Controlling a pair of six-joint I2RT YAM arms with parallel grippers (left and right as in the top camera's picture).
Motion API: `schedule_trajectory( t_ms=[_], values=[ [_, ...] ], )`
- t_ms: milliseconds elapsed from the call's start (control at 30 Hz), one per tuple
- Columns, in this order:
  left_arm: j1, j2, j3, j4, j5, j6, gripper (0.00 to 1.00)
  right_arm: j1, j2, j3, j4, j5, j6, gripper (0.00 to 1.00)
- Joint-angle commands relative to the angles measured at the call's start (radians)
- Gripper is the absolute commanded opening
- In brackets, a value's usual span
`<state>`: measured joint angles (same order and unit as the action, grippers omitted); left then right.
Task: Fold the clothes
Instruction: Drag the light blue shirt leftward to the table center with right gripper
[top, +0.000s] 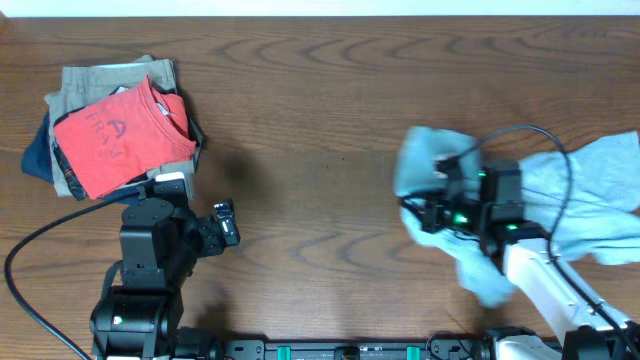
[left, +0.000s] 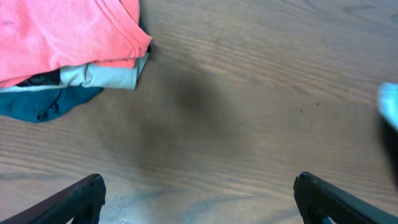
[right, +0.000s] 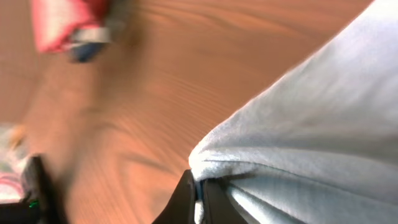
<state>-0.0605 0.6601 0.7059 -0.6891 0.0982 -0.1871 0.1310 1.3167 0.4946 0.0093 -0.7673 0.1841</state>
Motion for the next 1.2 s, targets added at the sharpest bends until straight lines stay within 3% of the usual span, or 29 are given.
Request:
schedule_trajectory(
  t_ms=[0, 133, 167, 367, 467, 667, 867, 1033, 1167],
  values=[
    [0.004, -0.002, 0.021, 0.016, -0.001, -0.010, 0.98, 0.108, 0.002, 0.015, 0.123, -0.061, 0.041, 0.15],
    [0.004, -0.002, 0.021, 0.021, -0.001, -0.010, 0.98, 0.121, 0.002, 0.015, 0.170, 0.069, 0.108, 0.89],
    [0.004, -0.002, 0.021, 0.021, -0.001, -0.010, 0.97, 0.116, 0.002, 0.015, 0.162, 0.072, 0.108, 0.99],
    [0.004, -0.002, 0.021, 0.040, 0.000, -0.013, 0.98, 0.053, -0.016, 0.015, -0.014, 0.190, 0.108, 0.99],
    [0.004, 0.003, 0.021, 0.076, 0.008, -0.088, 0.98, 0.013, -0.063, 0.016, -0.125, 0.289, 0.106, 0.99],
    [0.004, 0.072, 0.021, 0.152, 0.154, -0.115, 0.98, -0.063, -0.172, 0.049, -0.380, 0.485, 0.071, 0.99],
    [-0.003, 0.240, 0.021, 0.237, 0.271, -0.164, 0.98, -0.122, -0.247, 0.071, -0.586, 0.546, 0.021, 0.99],
    [-0.036, 0.408, 0.021, 0.351, 0.357, -0.266, 0.98, -0.131, -0.289, 0.071, -0.648, 0.548, 0.009, 0.99],
    [-0.108, 0.565, 0.021, 0.476, 0.400, -0.272, 0.98, -0.132, -0.300, 0.071, -0.684, 0.557, 0.032, 0.99]
  ],
)
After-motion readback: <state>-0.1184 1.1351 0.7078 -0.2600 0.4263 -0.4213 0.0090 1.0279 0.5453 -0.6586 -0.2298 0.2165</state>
